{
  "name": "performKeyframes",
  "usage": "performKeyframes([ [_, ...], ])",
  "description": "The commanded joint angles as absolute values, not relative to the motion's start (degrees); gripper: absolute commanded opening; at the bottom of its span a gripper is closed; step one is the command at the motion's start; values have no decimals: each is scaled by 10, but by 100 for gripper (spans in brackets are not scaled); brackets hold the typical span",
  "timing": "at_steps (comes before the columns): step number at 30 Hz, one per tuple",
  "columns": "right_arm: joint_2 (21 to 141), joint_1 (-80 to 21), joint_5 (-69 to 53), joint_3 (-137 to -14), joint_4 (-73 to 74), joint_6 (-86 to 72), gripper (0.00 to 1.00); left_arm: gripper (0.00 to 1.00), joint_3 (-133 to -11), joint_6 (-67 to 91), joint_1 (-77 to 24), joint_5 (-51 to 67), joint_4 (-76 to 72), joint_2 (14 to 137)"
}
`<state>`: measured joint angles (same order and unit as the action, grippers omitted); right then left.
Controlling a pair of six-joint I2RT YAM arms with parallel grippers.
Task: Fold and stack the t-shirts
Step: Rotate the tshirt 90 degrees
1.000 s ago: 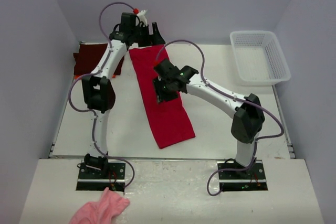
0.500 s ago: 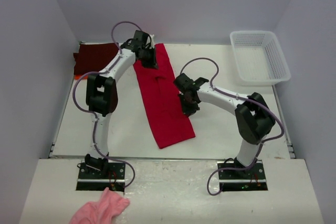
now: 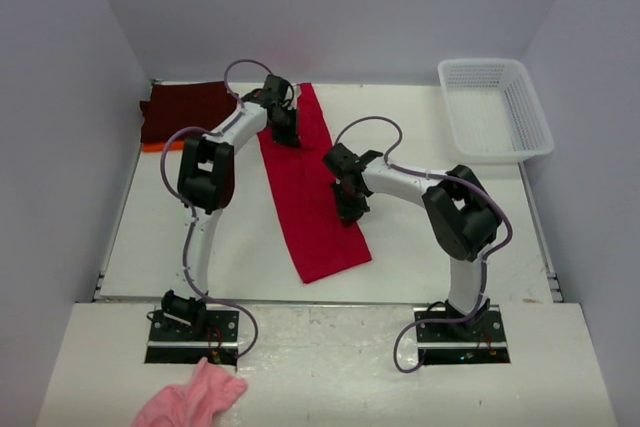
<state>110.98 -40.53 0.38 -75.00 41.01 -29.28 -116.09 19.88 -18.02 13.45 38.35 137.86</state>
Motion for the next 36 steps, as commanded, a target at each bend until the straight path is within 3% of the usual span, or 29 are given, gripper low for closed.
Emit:
performKeyframes([
  [1, 1137, -407, -18, -768, 386, -294, 0, 0, -1200, 183, -178, 130, 359, 1397],
  [10, 1135, -418, -29, -717, 360, -316, 0, 0, -1266, 175, -178, 169, 358, 1458],
  [22, 1151, -440, -43, -740, 372, -337, 0, 0, -1303, 178, -179, 204, 355, 1497],
  [27, 1157, -441, -33, -754, 379, -335, 0, 0, -1226, 177, -178, 159, 324, 1436],
  [30, 1164, -441, -36, -761, 380, -335, 0, 3, -1188, 181, -176, 122, 307, 1380],
  [32, 1165, -441, -40, -761, 374, -336, 0, 10, -1177, 182, -175, 86, 315, 1343],
  [36, 1163, -441, -35, -757, 372, -337, 0, 11, -1170, 181, -175, 39, 330, 1273],
])
